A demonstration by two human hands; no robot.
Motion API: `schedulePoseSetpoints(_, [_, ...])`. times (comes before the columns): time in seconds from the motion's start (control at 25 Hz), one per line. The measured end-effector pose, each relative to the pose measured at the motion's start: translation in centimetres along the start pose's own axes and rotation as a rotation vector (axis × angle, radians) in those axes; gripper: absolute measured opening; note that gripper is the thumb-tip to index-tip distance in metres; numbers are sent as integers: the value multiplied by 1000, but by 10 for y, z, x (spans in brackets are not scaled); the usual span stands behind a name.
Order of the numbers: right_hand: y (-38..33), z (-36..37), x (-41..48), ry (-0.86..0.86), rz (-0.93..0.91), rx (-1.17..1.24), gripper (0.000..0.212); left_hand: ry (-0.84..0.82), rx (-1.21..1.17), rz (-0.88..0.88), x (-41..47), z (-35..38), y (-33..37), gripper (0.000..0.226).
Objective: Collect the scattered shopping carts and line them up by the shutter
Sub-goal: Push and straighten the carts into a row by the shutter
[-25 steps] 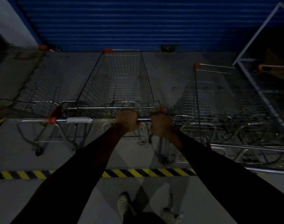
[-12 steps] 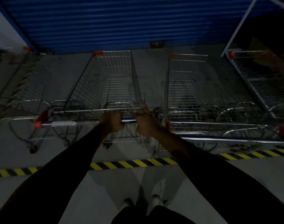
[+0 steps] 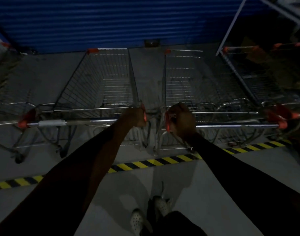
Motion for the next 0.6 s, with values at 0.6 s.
schedulePoseSetpoints(0.6, [31,21,-23,-552,-182,-408,50,120,88,-166,-44,17,75,38])
Point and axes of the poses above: each hand's wrist, its own x-axis towards the middle knuckle, its own z-axis out of the palm, y = z × x, the point moved 6 cm from there along x, towards the middle knuckle, and after that the axes turned 1 degree about -z, right-handed, at the moved point
